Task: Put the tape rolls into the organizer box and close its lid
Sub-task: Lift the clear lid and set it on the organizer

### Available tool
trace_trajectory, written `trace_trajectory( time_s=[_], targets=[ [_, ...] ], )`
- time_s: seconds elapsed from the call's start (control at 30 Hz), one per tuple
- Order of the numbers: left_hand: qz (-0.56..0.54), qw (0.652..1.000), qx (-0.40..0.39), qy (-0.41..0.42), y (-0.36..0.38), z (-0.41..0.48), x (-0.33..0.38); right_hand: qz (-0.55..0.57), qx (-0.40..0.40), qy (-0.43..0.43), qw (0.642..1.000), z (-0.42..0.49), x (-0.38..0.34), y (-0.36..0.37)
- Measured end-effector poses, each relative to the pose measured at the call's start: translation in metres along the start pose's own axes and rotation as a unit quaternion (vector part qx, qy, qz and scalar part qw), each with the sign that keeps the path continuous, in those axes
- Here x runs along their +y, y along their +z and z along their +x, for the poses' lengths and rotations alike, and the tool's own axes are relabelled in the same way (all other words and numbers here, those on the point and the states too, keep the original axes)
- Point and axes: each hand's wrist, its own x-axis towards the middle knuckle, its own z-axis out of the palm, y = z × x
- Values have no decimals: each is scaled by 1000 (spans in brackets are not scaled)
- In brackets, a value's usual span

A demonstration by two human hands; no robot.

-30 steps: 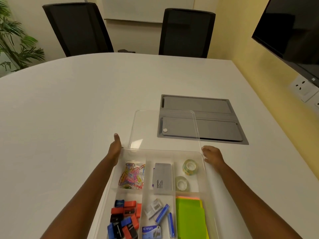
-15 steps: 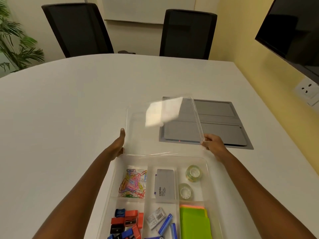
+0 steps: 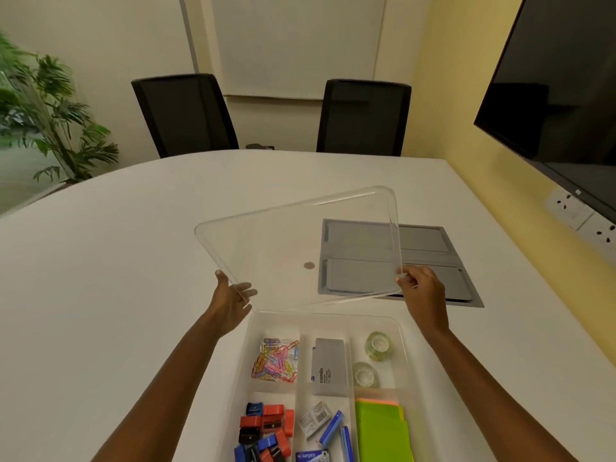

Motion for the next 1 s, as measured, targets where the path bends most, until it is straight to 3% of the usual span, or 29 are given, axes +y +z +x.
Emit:
trace_trajectory(
  time_s=[0.13, 0.33, 0.53, 0.63, 0.8, 1.0],
  targets=[
    [-56, 996, -65, -11, -13, -20, -5, 24, -7, 11, 1000, -15, -5, -12],
    [-142, 976, -167, -8, -31, -51, -19, 82, -91, 119, 985, -33, 0, -32],
    [28, 996, -64, 49, -39, -58, -47, 147, -206, 246, 936, -46, 13, -40],
    [104, 989, -84, 64, -39, -62, -61, 161, -210, 314, 912, -54, 18, -42],
    [198, 974, -69, 84, -36, -67, -78, 26, -193, 317, 928, -72, 26, -30],
    [232, 968, -42, 91, -32, -73, -87, -39, -185, 308, 932, -83, 24, -14]
  ],
)
